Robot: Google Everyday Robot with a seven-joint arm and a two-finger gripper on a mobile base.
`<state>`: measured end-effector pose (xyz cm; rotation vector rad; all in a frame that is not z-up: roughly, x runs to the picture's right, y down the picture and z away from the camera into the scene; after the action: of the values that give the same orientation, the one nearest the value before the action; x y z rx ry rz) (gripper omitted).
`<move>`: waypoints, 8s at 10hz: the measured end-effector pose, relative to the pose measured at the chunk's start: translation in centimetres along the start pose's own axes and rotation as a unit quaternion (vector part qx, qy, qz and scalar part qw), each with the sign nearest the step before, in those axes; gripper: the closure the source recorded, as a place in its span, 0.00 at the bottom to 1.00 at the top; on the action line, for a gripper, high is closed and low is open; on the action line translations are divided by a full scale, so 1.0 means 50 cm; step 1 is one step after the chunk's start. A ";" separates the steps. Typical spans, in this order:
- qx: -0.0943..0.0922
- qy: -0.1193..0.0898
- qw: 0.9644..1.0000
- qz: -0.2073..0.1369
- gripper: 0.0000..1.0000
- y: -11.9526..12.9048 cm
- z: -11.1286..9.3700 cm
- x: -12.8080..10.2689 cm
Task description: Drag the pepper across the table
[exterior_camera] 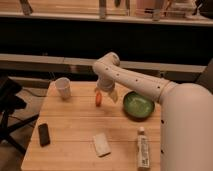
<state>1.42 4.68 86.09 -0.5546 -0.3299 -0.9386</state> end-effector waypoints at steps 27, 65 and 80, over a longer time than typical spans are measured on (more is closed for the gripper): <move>-0.012 -0.041 0.999 -0.018 0.20 -0.076 0.158 0.067; -0.005 -0.048 0.998 -0.028 0.20 -0.099 0.203 0.106; -0.008 -0.049 0.998 -0.039 0.20 -0.090 0.210 0.105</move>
<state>0.32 5.18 98.61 -0.6076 -0.4351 -0.9923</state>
